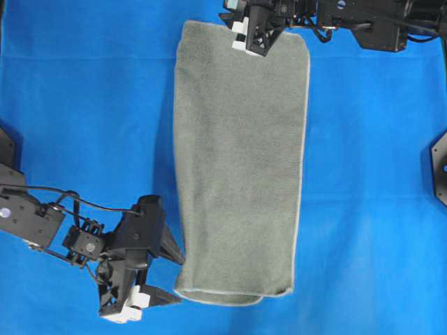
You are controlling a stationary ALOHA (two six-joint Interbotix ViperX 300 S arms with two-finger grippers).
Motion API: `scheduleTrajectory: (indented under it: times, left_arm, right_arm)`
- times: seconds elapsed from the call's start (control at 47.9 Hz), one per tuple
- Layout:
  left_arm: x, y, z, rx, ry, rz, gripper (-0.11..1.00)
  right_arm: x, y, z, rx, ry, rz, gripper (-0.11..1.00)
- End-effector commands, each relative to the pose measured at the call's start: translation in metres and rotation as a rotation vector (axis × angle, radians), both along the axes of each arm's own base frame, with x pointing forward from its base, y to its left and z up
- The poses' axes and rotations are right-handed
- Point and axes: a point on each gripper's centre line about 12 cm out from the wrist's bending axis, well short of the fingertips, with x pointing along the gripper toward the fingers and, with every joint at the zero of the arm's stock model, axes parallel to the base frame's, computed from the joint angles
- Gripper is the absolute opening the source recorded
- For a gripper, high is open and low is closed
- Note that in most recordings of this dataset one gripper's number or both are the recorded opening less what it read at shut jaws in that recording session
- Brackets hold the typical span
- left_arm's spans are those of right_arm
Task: Fold a large towel.
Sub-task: 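Open both grippers and release the lengthwise towel, then grasp the towel's back end corners with both grippers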
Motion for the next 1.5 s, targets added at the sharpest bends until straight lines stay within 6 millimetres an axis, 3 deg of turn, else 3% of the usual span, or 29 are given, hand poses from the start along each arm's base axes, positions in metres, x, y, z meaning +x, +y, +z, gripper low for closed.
scheduleTrajectory:
  times: [0.0, 0.188, 0.334, 0.459, 0.626, 0.814, 1.002, 1.253, 1.482]
  left_arm:
    - [-0.002, 0.002, 0.033, -0.003, -0.058, -0.012, 0.73]
    - [-0.027, 0.016, 0.077, 0.024, -0.144, -0.038, 0.73]
    - [-0.047, 0.048, 0.099, 0.068, -0.236, -0.006, 0.73]
    - [-0.056, 0.092, 0.105, 0.13, -0.296, 0.099, 0.73]
    - [-0.048, 0.159, 0.1, 0.237, -0.307, 0.291, 0.73]
    - [-0.038, 0.24, 0.074, 0.313, -0.235, 0.526, 0.73]
    - [-0.031, 0.311, 0.031, 0.333, -0.133, 0.706, 0.73]
    - [0.003, 0.354, -0.03, 0.33, -0.03, 0.751, 0.73]
    - [0.017, 0.388, -0.074, 0.319, 0.061, 0.791, 0.73]
  right_arm:
    - [-0.005, 0.012, 0.038, -0.04, -0.066, 0.015, 0.6]
    - [-0.037, 0.042, 0.069, -0.052, -0.123, 0.038, 0.61]
    - [-0.073, 0.063, 0.08, -0.019, -0.194, 0.037, 0.6]
    - [-0.099, 0.079, 0.081, 0.02, -0.256, 0.037, 0.6]
    - [-0.125, 0.084, 0.067, 0.094, -0.278, -0.023, 0.6]
    - [-0.133, 0.068, 0.035, 0.158, -0.231, -0.102, 0.6]
    - [-0.121, 0.043, -0.008, 0.218, -0.156, -0.145, 0.6]
    - [-0.089, 0.017, -0.066, 0.286, -0.03, -0.163, 0.6]
    - [-0.07, 0.002, -0.097, 0.303, 0.026, -0.164, 0.6]
